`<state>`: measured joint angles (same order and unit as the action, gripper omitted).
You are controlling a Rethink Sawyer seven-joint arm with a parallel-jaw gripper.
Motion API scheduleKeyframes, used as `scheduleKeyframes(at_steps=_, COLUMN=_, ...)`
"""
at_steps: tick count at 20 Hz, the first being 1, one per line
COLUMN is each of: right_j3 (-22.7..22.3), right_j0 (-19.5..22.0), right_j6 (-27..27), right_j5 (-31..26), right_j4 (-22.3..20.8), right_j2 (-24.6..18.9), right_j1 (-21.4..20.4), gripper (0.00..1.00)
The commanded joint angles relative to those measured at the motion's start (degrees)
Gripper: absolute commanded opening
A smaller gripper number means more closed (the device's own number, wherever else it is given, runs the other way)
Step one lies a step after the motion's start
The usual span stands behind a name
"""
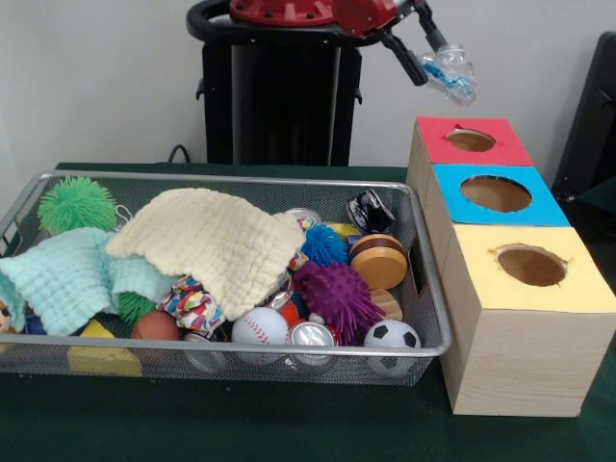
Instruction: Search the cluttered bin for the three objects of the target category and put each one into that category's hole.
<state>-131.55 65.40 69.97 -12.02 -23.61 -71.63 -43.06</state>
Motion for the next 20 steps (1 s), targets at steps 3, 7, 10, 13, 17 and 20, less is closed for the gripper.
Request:
scheduleKeyframes(at_steps=3, right_j3=2.1, right_j0=-7.2, right_j6=10.9, right_j5=2.0, right_j4=-1.3, right_j2=10.5, right_j1=-2.6, gripper=0.0)
scheduleKeyframes(at_steps=7, right_j3=3.0, right_j0=-9.8, right_j6=11.1, right_j5=4.8, right_j4=-2.0, right_j2=13.6, right_j1=-2.9, gripper=0.0)
scheduleKeyframes(at_steps=10, right_j3=3.5, right_j0=-11.7, right_j6=11.1, right_j5=7.0, right_j4=-3.0, right_j2=16.2, right_j1=-3.7, gripper=0.0)
scheduleKeyframes(at_steps=13, right_j3=3.9, right_j0=-12.7, right_j6=10.7, right_j5=9.2, right_j4=-3.2, right_j2=17.5, right_j1=-3.3, gripper=0.0)
scheduleKeyframes(at_steps=17, right_j3=3.4, right_j0=-12.1, right_j6=10.4, right_j5=12.5, right_j4=-2.2, right_j2=16.8, right_j1=-2.9, gripper=0.0)
scheduleKeyframes(at_steps=20, right_j3=3.9, right_j0=-12.8, right_j6=9.6, right_j5=12.3, right_j4=-2.1, right_j2=18.3, right_j1=-3.8, gripper=0.0)
